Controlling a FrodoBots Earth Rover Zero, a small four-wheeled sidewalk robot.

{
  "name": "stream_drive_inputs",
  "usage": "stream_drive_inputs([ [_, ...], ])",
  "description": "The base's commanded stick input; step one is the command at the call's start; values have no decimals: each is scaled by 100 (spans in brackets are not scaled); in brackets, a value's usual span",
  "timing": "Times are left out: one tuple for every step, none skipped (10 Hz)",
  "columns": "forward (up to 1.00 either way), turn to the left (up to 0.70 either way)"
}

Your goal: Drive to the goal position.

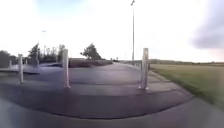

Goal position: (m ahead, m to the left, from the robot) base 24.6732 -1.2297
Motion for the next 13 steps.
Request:
stream_drive_inputs([
  [45, 0],
  [45, 0],
  [45, 0],
  [45, 0],
  [45, 0],
  [45, 0],
  [45, 0],
  [45, 0],
  [45, 0],
  [45, 0],
  [45, 0],
  [45, 0],
  [45, 0],
])
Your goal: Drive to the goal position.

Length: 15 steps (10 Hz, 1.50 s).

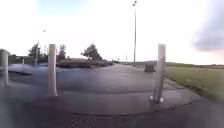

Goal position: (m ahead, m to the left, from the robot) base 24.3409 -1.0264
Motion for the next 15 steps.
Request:
stream_drive_inputs([
  [45, 0],
  [45, 0],
  [45, 0],
  [45, 0],
  [45, 0],
  [45, 0],
  [45, 0],
  [45, 0],
  [45, 0],
  [45, 0],
  [45, 0],
  [45, 0],
  [45, 0],
  [45, 0],
  [45, 0],
])
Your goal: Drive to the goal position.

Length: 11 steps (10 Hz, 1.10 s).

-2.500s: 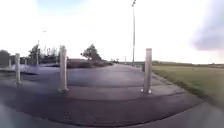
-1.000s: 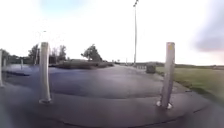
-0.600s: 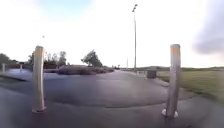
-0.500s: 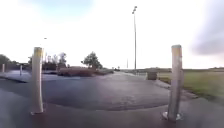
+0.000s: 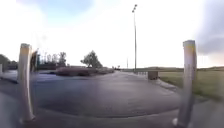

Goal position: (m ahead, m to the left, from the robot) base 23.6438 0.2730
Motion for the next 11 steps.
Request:
stream_drive_inputs([
  [45, 0],
  [45, 0],
  [45, 0],
  [45, 0],
  [45, 0],
  [45, 0],
  [45, 0],
  [45, 0],
  [45, 0],
  [45, 0],
  [45, 0],
])
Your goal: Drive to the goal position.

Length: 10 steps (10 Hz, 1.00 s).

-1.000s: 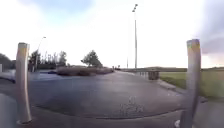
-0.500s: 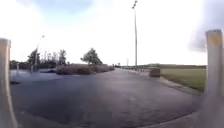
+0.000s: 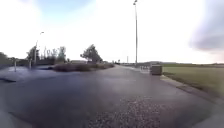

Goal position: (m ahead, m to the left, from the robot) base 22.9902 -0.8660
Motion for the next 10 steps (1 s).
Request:
stream_drive_inputs([
  [45, 0],
  [45, 0],
  [45, 0],
  [45, -2],
  [45, -20],
  [45, -27],
  [45, -27],
  [45, -27],
  [45, -27],
  [45, -27],
])
